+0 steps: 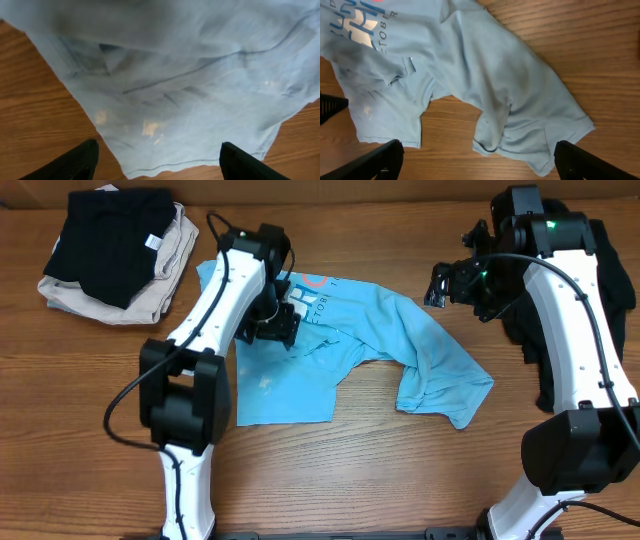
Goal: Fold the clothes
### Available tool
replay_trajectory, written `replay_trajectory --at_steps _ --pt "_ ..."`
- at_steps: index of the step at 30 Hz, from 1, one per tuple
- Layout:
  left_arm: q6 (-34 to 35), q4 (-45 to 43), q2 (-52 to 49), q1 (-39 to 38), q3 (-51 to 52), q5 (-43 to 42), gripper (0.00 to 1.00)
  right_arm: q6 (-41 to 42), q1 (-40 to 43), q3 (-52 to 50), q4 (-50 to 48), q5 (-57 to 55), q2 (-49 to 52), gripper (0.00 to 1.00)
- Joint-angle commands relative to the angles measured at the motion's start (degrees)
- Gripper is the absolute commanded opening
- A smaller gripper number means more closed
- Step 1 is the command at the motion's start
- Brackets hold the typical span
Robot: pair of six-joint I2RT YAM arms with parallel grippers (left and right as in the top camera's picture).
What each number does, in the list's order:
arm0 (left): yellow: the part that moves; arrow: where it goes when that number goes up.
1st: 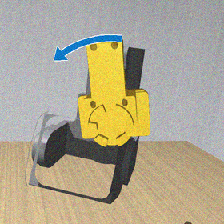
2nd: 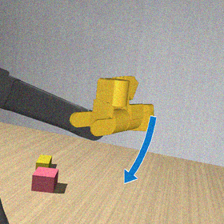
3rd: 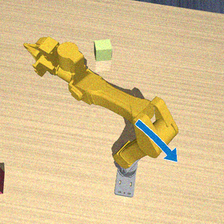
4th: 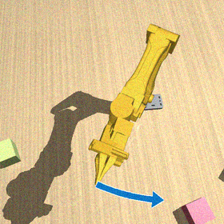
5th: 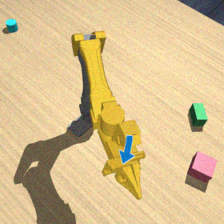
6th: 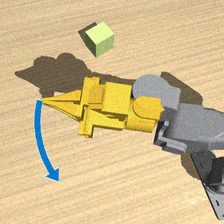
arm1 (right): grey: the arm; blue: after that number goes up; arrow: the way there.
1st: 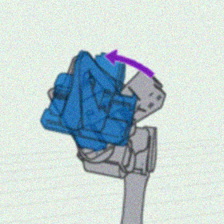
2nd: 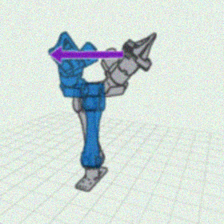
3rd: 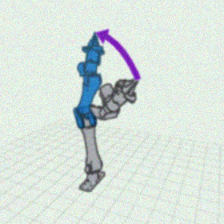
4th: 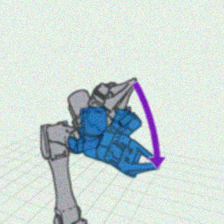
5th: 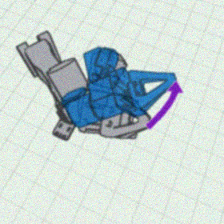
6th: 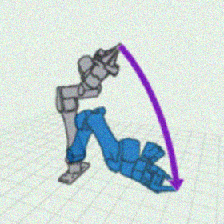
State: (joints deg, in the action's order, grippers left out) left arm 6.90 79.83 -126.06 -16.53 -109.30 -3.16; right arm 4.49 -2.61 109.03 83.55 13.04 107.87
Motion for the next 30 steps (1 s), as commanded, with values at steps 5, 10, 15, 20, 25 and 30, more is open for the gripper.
replay_trajectory --at_steps 5,10,15,20,25,30 --pt "-0.44 -9.55 9.77 0.11 12.46 0.44 0.82 -0.02 0.11 -0.66 -1.44 -0.59 -0.17 1.00" --pt "-0.42 -17.22 9.81 0.39 18.95 -0.09 0.80 0.00 0.11 -0.66 -1.42 -0.59 -0.17 1.00" --pt "1.11 -23.17 9.81 2.08 23.74 -1.44 0.70 -0.02 0.11 -0.68 -1.18 -0.59 -0.17 1.00" --pt "1.05 -26.36 9.81 3.15 25.51 -1.38 0.65 -0.02 0.11 -0.68 -1.38 -0.59 -0.17 1.00" --pt "1.07 -30.10 9.79 3.06 28.68 -1.38 0.52 -0.02 0.11 -0.68 -1.40 -0.59 -0.17 1.00" --pt "1.11 -33.73 9.77 3.02 32.30 -1.40 0.50 -0.02 0.11 -0.68 -1.44 -0.59 -0.17 1.00"
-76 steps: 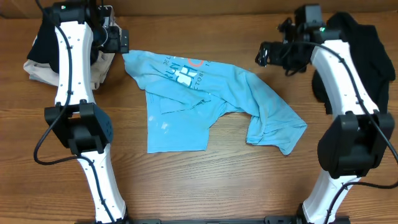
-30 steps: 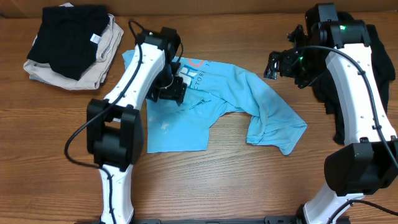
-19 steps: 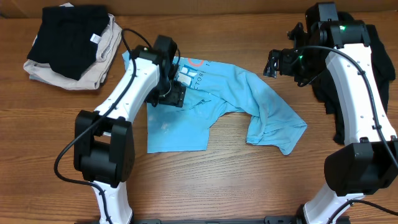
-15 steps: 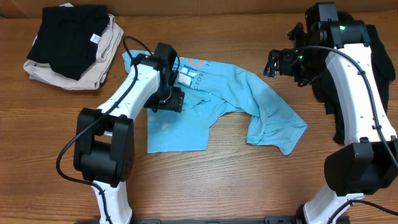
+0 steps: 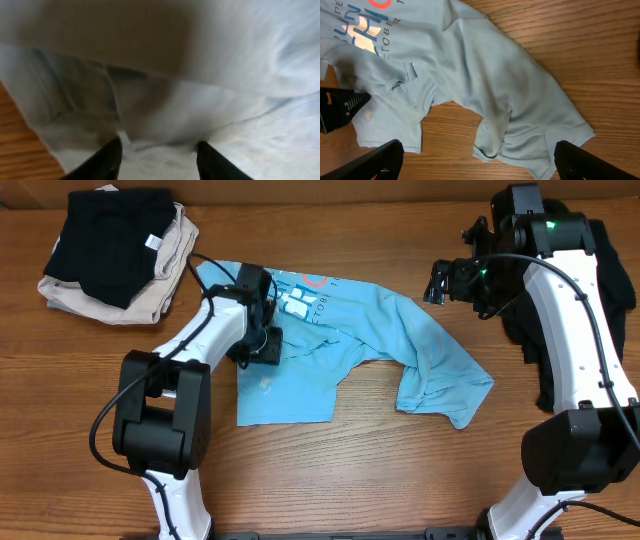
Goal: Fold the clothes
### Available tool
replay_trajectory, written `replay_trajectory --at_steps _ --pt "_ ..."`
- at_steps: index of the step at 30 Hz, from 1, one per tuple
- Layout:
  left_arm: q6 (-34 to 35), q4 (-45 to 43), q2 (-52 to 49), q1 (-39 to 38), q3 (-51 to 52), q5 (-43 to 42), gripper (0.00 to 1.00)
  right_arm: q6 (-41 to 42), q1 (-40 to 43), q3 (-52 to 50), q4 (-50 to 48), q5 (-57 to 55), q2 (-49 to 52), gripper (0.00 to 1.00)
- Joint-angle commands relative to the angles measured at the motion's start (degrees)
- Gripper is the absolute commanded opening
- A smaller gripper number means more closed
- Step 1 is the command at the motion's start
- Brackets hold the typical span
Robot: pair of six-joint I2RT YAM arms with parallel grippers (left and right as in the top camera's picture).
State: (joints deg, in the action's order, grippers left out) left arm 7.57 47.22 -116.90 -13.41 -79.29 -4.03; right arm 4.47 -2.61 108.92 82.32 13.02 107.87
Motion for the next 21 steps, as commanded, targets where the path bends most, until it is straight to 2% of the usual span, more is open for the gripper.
replay_trajectory --at_steps 1,6,10,21 --pt "0.44 -1.53 0.61 -0.09 2.67 -0.52 0.49 0.00 0.11 -0.57 -0.24 -0.57 -0.17 1.00" --pt "0.90 -2.82 0.61 -0.09 2.78 -0.50 0.46 0.00 0.11 -0.57 -0.46 -0.57 -0.17 1.00" --pt "1.92 -3.37 0.61 -0.11 2.78 -0.79 0.34 0.00 0.11 -0.57 -0.63 -0.57 -0.17 1.00" --pt "1.86 -3.56 0.61 -0.11 2.73 -0.90 0.32 -0.02 0.11 -0.57 -0.87 -0.57 -0.17 1.00"
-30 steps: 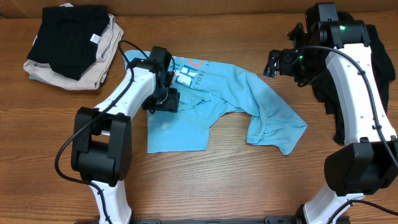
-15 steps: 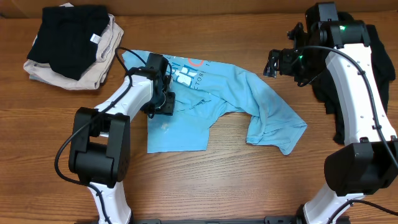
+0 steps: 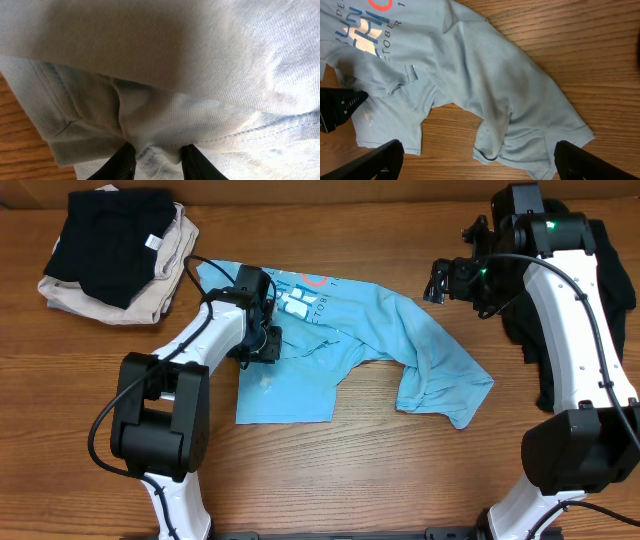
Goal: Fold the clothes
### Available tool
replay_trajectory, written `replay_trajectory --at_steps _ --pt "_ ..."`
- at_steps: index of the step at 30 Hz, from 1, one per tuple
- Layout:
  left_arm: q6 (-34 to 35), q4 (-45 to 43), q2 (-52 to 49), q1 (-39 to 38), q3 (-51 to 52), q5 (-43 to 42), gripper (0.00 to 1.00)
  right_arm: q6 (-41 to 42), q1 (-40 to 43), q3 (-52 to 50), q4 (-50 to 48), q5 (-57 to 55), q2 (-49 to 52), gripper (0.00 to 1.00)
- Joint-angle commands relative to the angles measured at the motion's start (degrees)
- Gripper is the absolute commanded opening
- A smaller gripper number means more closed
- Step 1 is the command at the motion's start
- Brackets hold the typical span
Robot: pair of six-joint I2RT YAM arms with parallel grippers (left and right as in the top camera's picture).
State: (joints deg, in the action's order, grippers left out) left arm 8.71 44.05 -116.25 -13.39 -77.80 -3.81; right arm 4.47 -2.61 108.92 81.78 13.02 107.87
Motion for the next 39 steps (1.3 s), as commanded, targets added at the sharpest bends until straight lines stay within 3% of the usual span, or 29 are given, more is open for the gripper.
replay_trajectory --at_steps 1,19,39 --pt "0.72 -0.37 -0.04 -0.13 1.25 -1.11 0.32 -0.02 0.11 -0.57 -0.33 -0.57 -0.17 1.00" --pt "0.07 2.05 -0.04 -0.13 -5.27 -1.09 0.37 -0.02 0.11 -0.57 -0.94 -0.57 -0.17 1.00" --pt "0.09 3.98 -0.22 -0.13 -4.74 0.68 0.37 -0.02 0.11 -0.57 -0.66 -0.57 -0.17 1.00"
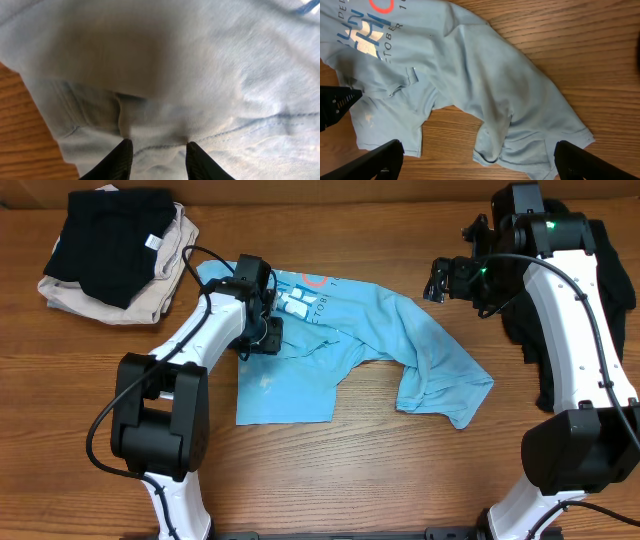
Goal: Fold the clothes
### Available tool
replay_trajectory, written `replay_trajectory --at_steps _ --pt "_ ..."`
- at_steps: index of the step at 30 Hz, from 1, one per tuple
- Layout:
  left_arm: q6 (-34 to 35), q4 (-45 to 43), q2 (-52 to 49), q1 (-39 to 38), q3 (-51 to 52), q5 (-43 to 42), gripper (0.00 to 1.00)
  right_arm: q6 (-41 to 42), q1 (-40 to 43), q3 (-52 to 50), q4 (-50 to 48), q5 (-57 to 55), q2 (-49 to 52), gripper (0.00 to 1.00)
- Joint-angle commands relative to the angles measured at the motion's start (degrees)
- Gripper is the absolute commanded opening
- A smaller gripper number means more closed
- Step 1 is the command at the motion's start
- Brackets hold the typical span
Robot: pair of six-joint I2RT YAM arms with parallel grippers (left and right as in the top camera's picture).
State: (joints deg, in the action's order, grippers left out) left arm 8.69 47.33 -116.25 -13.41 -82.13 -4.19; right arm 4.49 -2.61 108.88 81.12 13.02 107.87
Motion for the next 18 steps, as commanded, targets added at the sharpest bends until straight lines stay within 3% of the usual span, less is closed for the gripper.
replay_trajectory --at_steps 1,18 --pt "0.11 0.94 -0.22 -0.11 -0.42 1.55 0.37 -0.04 0.11 -0.52 0.00 -0.57 -0.17 1.00" --pt "0.13 2.43 -0.26 -0.11 -0.33 3.06 0.37 -0.04 0.11 -0.52 0.20 -0.57 -0.17 1.00"
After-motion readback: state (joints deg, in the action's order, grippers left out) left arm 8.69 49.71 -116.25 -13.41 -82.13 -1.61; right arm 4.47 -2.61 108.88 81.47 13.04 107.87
